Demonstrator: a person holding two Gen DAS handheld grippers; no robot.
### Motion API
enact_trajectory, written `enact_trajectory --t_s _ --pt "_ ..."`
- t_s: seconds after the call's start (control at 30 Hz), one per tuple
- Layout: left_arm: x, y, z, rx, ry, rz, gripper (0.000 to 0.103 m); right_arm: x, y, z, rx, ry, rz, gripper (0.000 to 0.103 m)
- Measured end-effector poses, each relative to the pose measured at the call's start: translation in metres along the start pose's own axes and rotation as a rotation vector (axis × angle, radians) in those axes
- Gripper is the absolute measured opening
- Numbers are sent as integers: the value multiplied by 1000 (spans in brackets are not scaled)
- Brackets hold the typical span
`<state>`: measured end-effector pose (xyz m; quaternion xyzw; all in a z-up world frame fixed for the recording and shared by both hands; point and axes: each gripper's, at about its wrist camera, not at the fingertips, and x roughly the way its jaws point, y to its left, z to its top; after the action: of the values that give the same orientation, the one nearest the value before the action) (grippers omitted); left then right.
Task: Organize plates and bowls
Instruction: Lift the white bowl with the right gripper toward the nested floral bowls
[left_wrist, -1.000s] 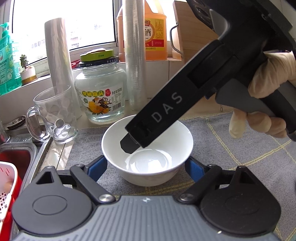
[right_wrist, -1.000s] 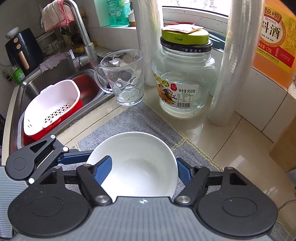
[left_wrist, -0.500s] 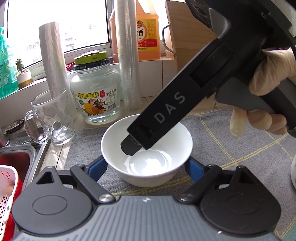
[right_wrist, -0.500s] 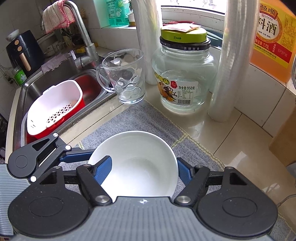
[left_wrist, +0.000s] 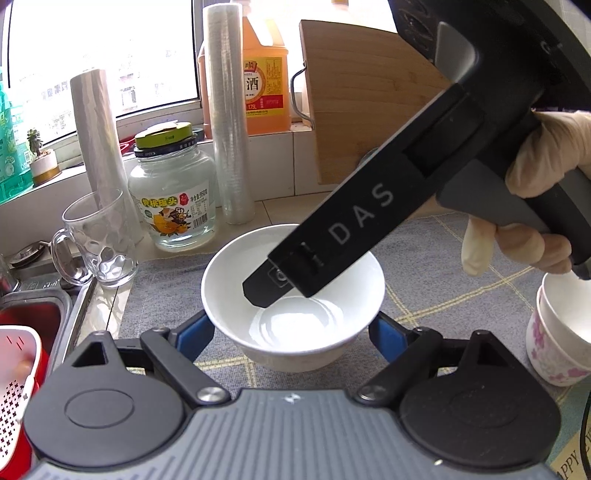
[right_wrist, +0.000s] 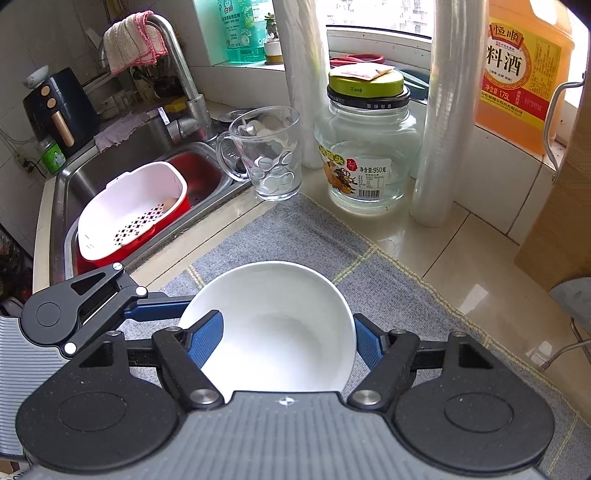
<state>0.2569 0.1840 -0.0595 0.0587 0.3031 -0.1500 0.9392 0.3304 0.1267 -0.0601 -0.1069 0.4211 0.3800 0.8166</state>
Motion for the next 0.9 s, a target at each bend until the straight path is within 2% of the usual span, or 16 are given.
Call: enact_trajectory --t_s 0.57,0.9 --pt "-51 -51 -3 77 9 -81 90 -73 20 -55 44 -61 -33 80" --pt "-66 -77 -2 117 10 -142 90 -105 23 -87 75 -78 -70 80"
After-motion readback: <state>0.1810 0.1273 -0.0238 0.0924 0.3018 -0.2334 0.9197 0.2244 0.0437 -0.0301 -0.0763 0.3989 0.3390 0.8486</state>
